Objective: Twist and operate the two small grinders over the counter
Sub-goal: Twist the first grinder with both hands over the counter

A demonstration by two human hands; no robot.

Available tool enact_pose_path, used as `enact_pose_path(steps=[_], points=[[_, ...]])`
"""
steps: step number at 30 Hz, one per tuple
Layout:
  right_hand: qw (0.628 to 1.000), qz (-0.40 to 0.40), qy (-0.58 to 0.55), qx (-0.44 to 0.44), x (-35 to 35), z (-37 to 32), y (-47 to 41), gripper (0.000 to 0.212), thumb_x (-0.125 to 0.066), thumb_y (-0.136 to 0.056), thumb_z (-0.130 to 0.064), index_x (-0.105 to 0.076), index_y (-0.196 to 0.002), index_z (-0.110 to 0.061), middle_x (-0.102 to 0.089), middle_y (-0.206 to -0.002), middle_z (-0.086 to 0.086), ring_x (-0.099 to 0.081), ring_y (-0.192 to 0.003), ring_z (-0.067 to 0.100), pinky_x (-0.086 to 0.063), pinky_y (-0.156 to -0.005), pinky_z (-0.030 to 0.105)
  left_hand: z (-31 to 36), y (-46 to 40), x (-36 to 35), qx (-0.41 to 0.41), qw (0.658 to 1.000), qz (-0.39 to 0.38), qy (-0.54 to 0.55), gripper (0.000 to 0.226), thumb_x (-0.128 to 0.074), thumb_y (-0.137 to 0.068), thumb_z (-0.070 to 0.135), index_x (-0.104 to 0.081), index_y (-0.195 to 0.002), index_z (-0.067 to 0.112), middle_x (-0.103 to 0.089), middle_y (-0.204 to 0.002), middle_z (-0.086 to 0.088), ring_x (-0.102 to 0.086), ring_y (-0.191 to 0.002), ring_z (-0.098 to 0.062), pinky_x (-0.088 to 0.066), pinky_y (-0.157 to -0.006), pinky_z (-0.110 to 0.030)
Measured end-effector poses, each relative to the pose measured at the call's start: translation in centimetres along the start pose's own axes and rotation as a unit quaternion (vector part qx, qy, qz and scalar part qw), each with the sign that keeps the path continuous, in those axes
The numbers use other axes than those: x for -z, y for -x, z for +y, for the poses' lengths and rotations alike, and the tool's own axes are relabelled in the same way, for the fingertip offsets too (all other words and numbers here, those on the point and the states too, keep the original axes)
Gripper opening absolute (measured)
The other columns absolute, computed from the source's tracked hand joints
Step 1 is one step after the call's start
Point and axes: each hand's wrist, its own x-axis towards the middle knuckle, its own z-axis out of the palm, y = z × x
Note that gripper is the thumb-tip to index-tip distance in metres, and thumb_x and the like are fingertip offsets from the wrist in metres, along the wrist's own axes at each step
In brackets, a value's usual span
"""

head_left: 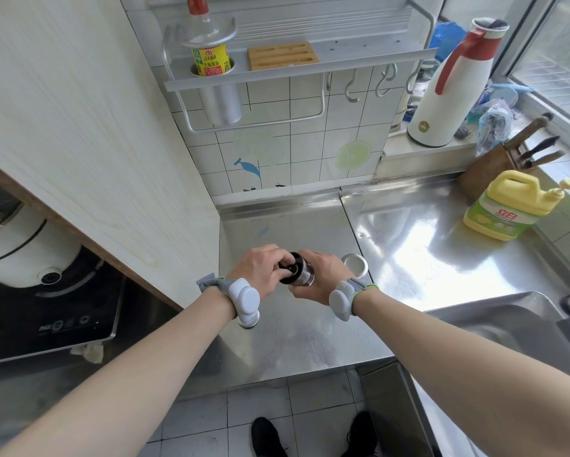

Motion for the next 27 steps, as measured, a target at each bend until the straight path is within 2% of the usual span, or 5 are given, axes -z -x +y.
enact_pose_path(steps=[5,14,19,22,27], points=[[1.000,-0.001,0.003,0.000,-0.1,-0.1,-0.1,0.036,-0.076,-0.072,-0.042,-0.059,-0.097,-0.022,-0.063,-0.078,-0.008,-0.060,-0.069,0.022,-0.053,-0.063,0.039,0.0,-0.2,-0.1,0.053,0.999,0.005,-0.009,0.016,-0.070,-0.083,0.030,-0.068,-0.089,0.016,-0.067,-0.086,-0.002,-0.059,-0.078,-0.018,-0.048,-0.074,-0.030],[1.000,0.009,-0.002,0.004,0.5,0.2,0.0,0.042,-0.075,-0.073,-0.047,-0.062,-0.106,-0.024,-0.064,-0.083,-0.011,-0.062,-0.073,0.020,-0.054,-0.065,0.038,-0.5,0.2,0.5,0.002,0.999,0.010,0.035,0.043,-0.073,-0.077,0.045,-0.061,-0.108,0.018,-0.057,-0.100,0.004,-0.055,-0.086,-0.008,-0.046,-0.073,-0.016],[1.000,0.007,0.008,0.021,0.7,0.5,-0.2,0.044,-0.083,-0.071,-0.041,-0.062,-0.104,-0.022,-0.059,-0.081,-0.013,-0.059,-0.070,0.018,-0.052,-0.064,0.037,-0.6,0.3,0.8,0.001,0.999,-0.025,0.020,0.076,-0.076,-0.069,0.054,-0.046,-0.132,0.022,-0.055,-0.122,0.005,-0.055,-0.106,-0.007,-0.054,-0.085,-0.026],[1.000,-0.005,0.009,0.016,0.6,0.3,-0.3,0.051,-0.079,-0.068,-0.046,-0.064,-0.111,-0.022,-0.067,-0.089,-0.007,-0.063,-0.076,0.021,-0.056,-0.068,0.040,-0.4,0.1,0.9,0.005,0.999,-0.044,0.019,0.077,-0.078,-0.069,0.049,-0.047,-0.133,0.020,-0.059,-0.121,0.003,-0.056,-0.108,-0.009,-0.051,-0.093,-0.030],[0.999,-0.037,0.001,0.001,0.5,0.1,-0.3,0.054,-0.080,-0.071,-0.047,-0.063,-0.113,-0.018,-0.063,-0.096,-0.007,-0.058,-0.082,0.017,-0.048,-0.074,0.032,0.0,0.3,1.0,-0.006,0.999,-0.028,0.021,0.063,-0.079,-0.069,0.034,-0.055,-0.125,0.022,-0.061,-0.111,0.002,-0.060,-0.099,-0.012,-0.043,-0.085,-0.011]])
